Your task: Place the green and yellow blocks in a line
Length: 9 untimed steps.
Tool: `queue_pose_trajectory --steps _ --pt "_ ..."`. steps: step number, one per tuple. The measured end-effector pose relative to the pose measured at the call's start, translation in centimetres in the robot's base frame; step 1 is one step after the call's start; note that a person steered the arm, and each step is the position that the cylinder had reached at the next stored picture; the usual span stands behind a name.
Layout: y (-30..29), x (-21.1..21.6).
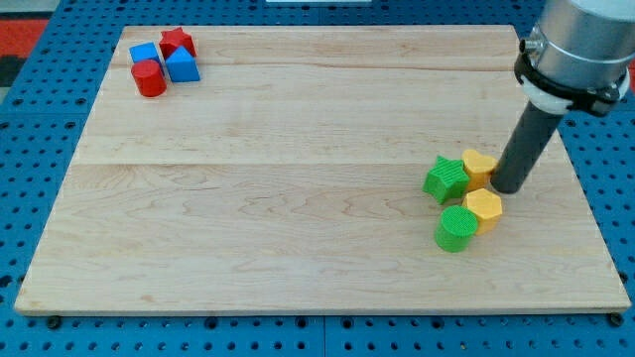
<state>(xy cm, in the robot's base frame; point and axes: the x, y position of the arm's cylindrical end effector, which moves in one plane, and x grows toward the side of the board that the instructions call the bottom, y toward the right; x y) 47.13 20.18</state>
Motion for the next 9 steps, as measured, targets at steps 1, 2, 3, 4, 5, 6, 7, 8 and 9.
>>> queue_pose_trajectory --steps 1,2,3,4,5,6,7,8,9 --pt "-2.1 -3.5" --pt "-1.3 -0.8" --pt "-0.4 6.6" --pt "-2.7 11.8" --pt "-6.9 12.2" --pt "-10.5 9.5" --pt "-8.3 6.4" --pt "-7.5 6.0" --pt "-7.4 6.9"
